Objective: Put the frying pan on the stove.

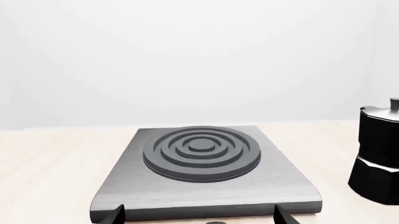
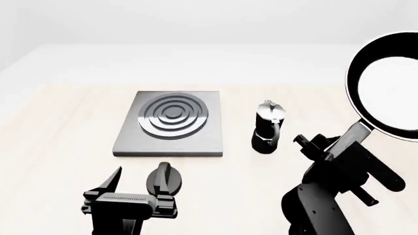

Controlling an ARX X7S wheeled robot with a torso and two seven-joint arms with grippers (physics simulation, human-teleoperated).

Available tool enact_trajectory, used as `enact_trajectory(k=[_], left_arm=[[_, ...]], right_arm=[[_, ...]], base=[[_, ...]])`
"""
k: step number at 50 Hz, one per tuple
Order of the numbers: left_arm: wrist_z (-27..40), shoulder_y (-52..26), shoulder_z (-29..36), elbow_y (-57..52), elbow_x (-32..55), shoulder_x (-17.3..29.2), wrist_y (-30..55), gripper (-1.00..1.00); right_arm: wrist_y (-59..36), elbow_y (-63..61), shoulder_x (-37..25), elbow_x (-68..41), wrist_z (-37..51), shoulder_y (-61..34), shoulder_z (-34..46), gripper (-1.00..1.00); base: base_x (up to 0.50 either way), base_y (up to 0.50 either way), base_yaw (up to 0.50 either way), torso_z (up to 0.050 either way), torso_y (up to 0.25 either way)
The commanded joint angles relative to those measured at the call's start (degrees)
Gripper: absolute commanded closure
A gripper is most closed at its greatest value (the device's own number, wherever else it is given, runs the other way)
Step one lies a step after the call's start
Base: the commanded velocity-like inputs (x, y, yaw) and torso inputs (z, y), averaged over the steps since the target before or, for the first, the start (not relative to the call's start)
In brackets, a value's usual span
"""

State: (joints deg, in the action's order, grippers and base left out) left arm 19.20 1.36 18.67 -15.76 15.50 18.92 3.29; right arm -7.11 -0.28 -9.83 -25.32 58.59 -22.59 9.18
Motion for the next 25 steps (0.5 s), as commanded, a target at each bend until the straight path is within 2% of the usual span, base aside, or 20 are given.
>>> enact_trajectory(k=[1,12,25], left_arm=[[0.23,0.00,0.15,0.00,0.00,0.14,-0.13,-1.00],[0.35,0.16,0.33,0.31,0.09,0.16,-0.51,-1.00],[0.45,0.28,0.27,0.61,0.34,0.27,-0.97,-1.00]], right_arm=[[-0.86,-3.41,-1.34,3.18,-2.82,-1.31,3.78,1.00],[-3.52,-7.73,-1.87,4.48,-3.94,-1.77,8.20,1.00],[-3.16,-4.86,-1.50,4.34,-8.80,-4.21,12.28,1.00]], base=[[0.00,0.00,0.00,0.000,0.000],[0.00,0.00,0.00,0.000,0.002],[0.00,0.00,0.00,0.000,0.002]])
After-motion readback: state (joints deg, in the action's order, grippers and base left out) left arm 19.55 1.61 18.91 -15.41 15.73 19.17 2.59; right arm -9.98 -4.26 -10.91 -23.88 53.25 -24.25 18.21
